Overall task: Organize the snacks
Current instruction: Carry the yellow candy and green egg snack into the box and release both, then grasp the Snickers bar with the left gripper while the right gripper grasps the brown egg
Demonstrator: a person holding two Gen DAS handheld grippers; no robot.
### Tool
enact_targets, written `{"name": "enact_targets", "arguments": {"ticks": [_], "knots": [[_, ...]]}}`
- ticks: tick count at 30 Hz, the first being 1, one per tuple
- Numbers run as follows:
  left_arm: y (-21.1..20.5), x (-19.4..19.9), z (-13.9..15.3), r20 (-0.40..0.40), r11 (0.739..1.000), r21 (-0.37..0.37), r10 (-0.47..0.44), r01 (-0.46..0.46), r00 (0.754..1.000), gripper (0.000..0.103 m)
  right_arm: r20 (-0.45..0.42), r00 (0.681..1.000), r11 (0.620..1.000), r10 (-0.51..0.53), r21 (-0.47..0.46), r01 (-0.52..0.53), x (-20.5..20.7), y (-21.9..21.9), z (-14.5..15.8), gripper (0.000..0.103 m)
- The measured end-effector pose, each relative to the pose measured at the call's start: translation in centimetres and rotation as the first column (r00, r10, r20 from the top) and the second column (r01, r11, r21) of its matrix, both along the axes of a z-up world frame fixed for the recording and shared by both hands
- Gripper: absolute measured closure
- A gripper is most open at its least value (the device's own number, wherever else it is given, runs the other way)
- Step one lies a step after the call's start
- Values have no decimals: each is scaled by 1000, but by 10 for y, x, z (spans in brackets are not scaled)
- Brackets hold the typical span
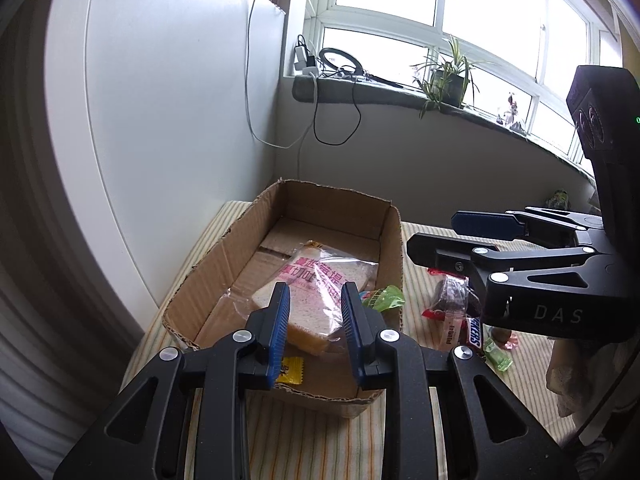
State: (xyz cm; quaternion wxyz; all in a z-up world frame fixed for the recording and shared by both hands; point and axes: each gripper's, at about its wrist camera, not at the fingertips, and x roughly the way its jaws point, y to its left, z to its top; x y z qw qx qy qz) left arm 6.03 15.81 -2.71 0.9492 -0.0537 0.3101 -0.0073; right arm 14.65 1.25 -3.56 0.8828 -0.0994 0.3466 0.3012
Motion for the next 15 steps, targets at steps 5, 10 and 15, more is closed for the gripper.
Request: {"name": "enact_targets", "arguments": {"ticks": [5, 10, 15], "knots": [[-18, -5, 8, 12, 1000, 14, -27, 27, 1000, 78, 27, 999, 1000, -28, -10, 28, -13, -23, 6, 40], [-36, -6, 10, 4, 998, 9, -54, 54, 999, 78, 26, 997, 998, -69, 12, 69, -23, -53, 13, 40], [-53, -7, 9, -9, 997, -3, -80, 80, 997, 78, 16, 992, 991, -127, 37, 127, -30, -90, 19, 40]]}}
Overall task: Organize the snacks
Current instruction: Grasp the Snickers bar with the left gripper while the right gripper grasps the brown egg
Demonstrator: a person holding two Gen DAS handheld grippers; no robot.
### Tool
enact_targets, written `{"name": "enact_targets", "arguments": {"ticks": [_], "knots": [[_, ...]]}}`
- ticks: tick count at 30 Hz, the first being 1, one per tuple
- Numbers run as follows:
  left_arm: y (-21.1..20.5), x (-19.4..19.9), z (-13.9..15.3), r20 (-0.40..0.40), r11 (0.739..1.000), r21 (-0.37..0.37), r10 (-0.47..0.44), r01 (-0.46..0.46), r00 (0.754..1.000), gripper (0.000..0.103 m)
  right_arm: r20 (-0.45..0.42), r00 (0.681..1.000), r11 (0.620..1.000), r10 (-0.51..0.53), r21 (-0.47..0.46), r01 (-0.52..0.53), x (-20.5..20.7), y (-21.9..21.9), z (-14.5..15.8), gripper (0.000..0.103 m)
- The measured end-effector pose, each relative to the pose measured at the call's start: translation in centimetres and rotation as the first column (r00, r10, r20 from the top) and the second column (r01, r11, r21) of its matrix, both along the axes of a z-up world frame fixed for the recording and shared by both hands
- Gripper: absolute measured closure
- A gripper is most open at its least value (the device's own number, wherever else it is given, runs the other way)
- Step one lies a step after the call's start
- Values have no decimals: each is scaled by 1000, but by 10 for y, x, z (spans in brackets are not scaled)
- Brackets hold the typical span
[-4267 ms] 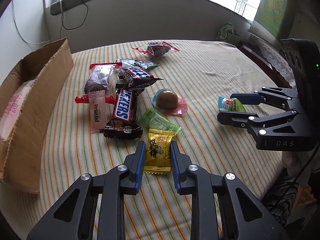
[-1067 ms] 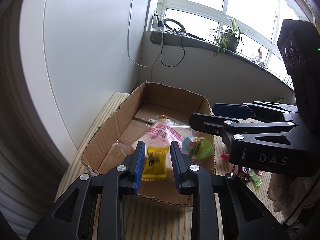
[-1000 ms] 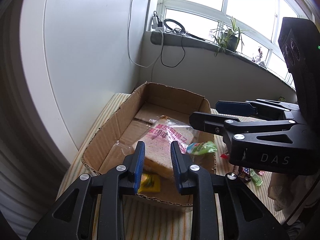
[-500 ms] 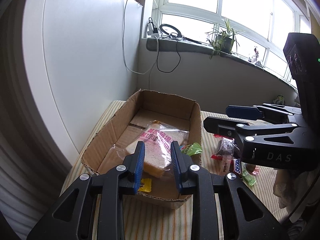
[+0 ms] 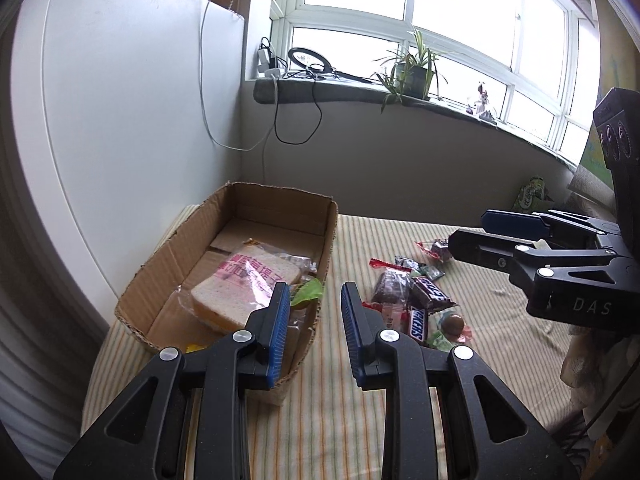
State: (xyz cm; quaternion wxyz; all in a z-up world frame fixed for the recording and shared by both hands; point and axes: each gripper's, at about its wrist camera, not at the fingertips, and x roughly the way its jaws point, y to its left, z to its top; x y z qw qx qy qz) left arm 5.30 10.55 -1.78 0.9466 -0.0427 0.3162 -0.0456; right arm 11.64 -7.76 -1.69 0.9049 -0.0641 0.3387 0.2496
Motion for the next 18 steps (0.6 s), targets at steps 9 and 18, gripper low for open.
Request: {"name": "enact_targets", "arguments": {"ticks": [9, 18], "knots": [[-30, 1, -20, -79, 996, -55, -80, 76, 994, 78, -47, 991, 992, -125, -6, 125, -13, -77, -18, 36], [-75, 26, -54, -188, 981, -88, -189, 175, 964, 78, -192, 970, 989, -150, -10, 150, -3, -108, -77, 36]]}}
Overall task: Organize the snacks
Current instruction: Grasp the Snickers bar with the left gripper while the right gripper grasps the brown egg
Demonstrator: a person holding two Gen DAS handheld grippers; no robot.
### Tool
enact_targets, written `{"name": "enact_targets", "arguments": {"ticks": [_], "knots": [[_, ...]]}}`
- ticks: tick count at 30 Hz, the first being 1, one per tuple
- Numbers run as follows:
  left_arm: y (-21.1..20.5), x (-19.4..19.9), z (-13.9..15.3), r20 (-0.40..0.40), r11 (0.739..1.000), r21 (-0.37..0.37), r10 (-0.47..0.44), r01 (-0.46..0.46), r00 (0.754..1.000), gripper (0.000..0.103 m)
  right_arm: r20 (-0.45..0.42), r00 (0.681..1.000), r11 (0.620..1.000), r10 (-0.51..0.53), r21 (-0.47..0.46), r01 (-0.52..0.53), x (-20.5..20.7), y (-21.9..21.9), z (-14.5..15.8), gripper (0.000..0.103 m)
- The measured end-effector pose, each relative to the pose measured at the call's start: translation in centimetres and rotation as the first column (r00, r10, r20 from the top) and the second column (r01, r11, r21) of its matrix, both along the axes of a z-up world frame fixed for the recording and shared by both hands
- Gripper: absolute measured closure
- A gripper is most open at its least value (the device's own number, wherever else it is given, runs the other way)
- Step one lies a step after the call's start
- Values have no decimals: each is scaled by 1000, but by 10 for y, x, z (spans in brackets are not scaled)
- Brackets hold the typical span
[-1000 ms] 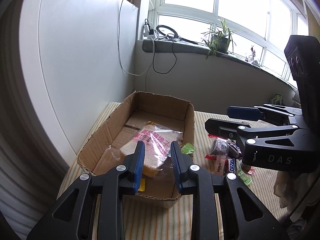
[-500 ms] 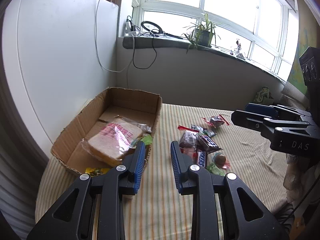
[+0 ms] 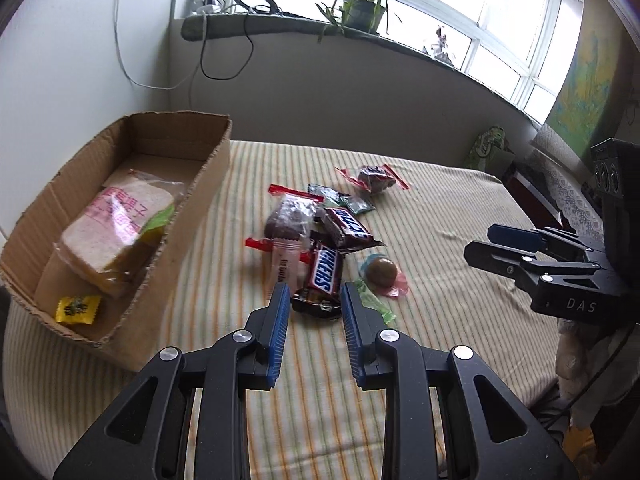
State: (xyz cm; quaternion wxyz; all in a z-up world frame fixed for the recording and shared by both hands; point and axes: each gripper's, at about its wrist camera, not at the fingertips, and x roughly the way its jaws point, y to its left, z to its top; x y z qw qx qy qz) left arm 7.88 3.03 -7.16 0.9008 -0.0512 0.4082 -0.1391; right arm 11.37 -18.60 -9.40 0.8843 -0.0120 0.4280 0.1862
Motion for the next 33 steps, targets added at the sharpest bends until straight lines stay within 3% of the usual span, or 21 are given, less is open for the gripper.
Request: {"name": "enact_targets", "arguments": {"ticks": [4, 8, 13, 15, 33], "knots": [[-15, 15, -12, -41, 1000, 1, -31, 31, 999, 78, -28, 999, 999, 37, -2, -37, 3, 10, -16, 40], [-21, 26, -21, -68, 999, 12, -44, 45, 997, 78, -66, 995, 997, 76, 2, -76, 9, 22, -31, 54], [-19, 35, -29, -95, 998, 30, -48, 51, 994, 83, -88, 990, 994, 107, 25, -105, 15, 34, -42, 57], [-19, 37, -28, -89, 998, 43, -48, 52, 995, 83, -96, 988, 993, 118, 21, -116, 17, 39, -45, 67], [-26, 59, -38, -123, 991, 95, -83, 95, 989, 75, -117, 982, 988, 148, -31, -153, 34, 56, -60, 68]]}}
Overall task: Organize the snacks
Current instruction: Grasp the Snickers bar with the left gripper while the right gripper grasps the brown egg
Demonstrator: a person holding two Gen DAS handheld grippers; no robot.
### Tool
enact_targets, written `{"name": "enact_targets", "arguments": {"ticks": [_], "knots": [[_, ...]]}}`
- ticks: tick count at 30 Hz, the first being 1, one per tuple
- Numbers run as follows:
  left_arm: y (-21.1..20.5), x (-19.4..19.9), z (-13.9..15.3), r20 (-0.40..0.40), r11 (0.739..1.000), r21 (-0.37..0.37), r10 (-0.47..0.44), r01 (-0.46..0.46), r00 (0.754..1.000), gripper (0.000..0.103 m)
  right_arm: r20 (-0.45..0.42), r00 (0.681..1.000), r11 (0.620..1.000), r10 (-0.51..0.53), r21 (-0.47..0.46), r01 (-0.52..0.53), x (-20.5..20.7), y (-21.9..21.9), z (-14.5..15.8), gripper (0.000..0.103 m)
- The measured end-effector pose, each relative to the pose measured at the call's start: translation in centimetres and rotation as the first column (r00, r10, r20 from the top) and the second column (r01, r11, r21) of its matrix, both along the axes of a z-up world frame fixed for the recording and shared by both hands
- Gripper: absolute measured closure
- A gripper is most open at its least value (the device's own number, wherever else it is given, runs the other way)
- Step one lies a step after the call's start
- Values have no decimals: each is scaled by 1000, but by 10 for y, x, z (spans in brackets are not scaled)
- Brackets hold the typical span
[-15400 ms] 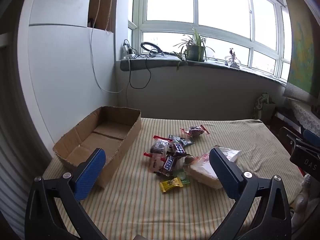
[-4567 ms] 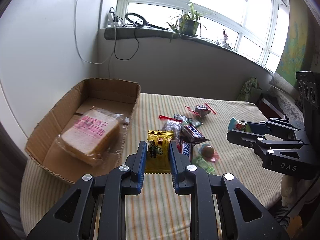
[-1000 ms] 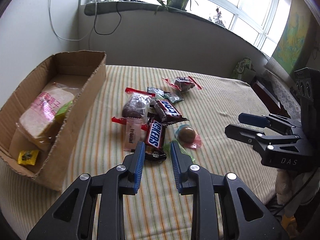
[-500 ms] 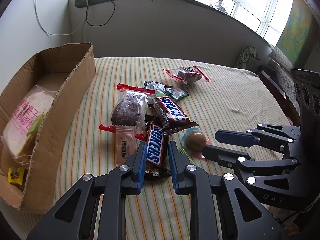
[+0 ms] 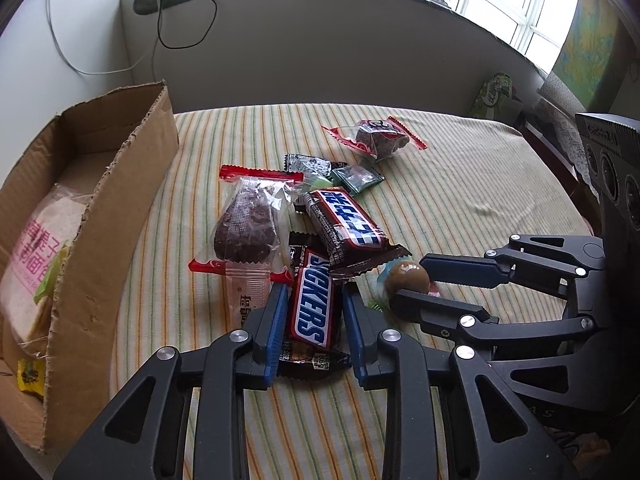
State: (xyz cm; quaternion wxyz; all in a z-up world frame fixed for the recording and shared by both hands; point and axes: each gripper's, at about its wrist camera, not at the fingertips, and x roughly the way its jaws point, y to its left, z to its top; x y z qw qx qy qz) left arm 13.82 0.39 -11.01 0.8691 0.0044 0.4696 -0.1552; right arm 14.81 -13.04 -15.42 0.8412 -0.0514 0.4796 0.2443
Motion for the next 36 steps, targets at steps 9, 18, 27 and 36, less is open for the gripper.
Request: {"name": "enact_targets", "arguments": {"ticks": [9, 18, 27, 36], "knots": [[5, -2, -4, -5, 1000, -24, 16, -16, 1000, 76, 17, 1000, 999, 18, -40, -18, 3, 8, 3, 76], [9, -23, 6, 19, 999, -46, 26, -25, 999, 76, 28, 999, 1000, -23, -21, 24, -13, -7, 11, 77], [10, -48, 17, 62, 998, -52, 23, -19, 998, 78, 57, 996, 998, -64, -9, 64, -30, -22, 29, 77], [22, -64, 12, 48, 996, -76, 45, -42, 998, 78, 97, 992, 997, -76, 3, 76, -45, -20, 44, 77]]}}
